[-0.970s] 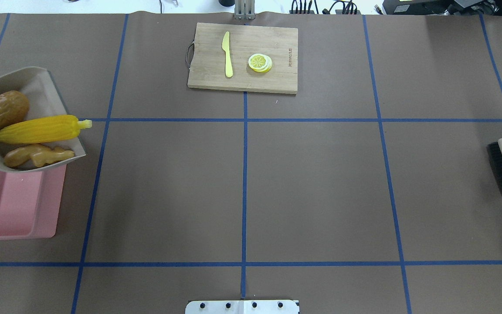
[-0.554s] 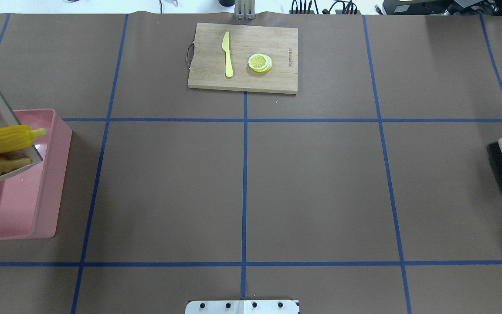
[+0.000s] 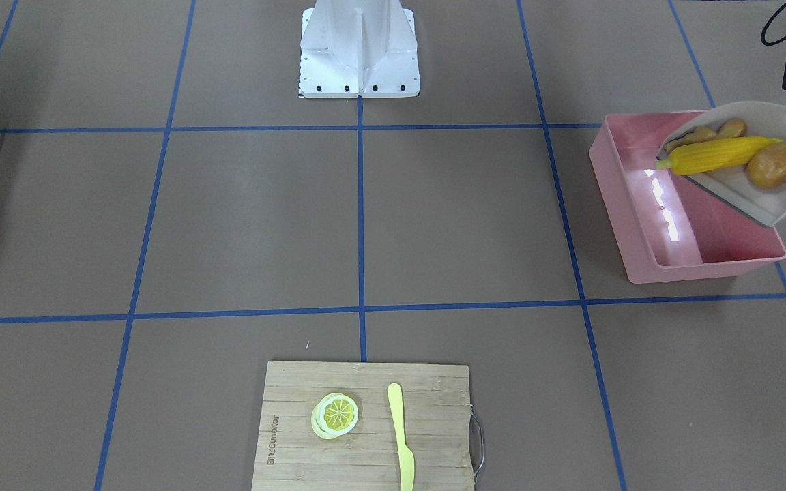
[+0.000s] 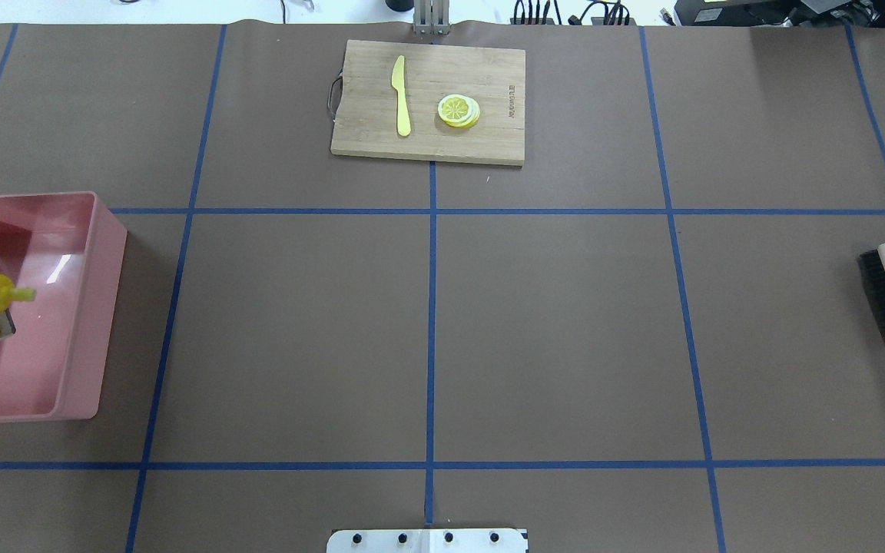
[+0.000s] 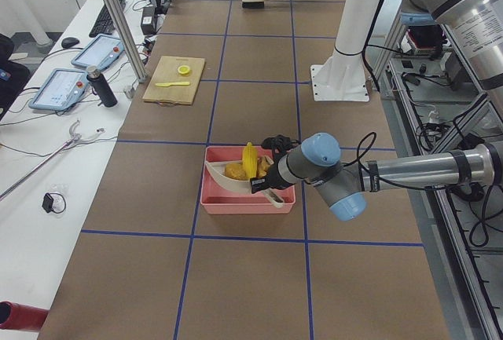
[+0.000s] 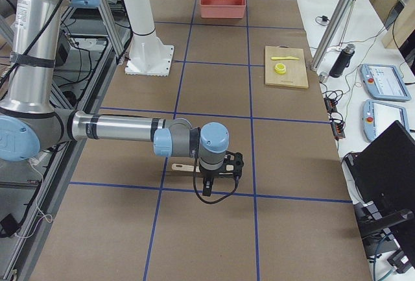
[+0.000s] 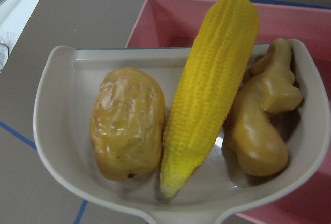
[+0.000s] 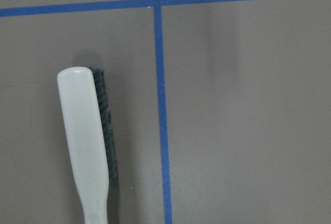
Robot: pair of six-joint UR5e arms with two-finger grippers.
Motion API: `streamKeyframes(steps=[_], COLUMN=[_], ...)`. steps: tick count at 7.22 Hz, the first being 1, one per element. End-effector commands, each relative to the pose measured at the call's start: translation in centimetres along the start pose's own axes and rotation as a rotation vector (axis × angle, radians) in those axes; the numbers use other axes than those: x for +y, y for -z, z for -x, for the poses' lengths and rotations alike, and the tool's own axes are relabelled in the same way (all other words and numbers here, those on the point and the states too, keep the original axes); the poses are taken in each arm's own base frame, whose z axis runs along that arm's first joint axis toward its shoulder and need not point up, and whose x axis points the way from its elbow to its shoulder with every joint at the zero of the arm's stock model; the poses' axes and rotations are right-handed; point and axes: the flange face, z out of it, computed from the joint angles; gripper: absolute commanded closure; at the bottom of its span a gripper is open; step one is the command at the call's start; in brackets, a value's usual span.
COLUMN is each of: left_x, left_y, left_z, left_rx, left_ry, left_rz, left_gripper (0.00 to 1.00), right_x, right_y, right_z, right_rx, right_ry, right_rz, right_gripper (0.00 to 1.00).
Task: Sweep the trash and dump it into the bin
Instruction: 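Tilt the dustpan with the left gripper to dump items into the bin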
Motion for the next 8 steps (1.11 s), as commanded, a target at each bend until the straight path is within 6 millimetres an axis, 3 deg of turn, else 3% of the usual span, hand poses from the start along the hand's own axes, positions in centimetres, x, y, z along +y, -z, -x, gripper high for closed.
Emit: streamKeyframes(steps=[1, 2, 3, 4, 6, 8], left_x=[-0.4, -0.3, -0.2, -0.4, -0.2, 0.5], left_y=[0.3, 0.3, 0.3, 0.5, 1.2, 2.9], left_z=[0.8, 1.1, 1.1, 1.9, 2.7, 4.2], left_rx=[-0.047, -0.072, -0.073, -0.094, -0.126, -0.195], left_ry=[-0.277, -0.339, -0.348, -0.374, -0.366, -0.334], left_rz=[0.014, 0.035, 0.039, 0.043, 0.046, 0.06], left_gripper=[1.0, 1.0, 1.0, 1.0, 1.0, 1.0], right_x=[-0.9, -1.8, -2.2, -0.8, -0.6, -0.8], right_y=[1.6, 2.8, 2.0, 1.5, 2.6, 2.4], right_z=[-1.2, -0.4, -0.8, -1.9, -1.2, -1.1], right_rx=[0.028, 0.025, 0.046, 0.052, 0.091, 0.095], right_ry=[-0.012, 0.001, -0.017, -0.026, 0.001, -0.019], right_rz=[0.011, -0.012, 0.004, 0.018, -0.004, 0.002], right_gripper=[0.0, 0.0, 0.0, 0.0, 0.0, 0.0])
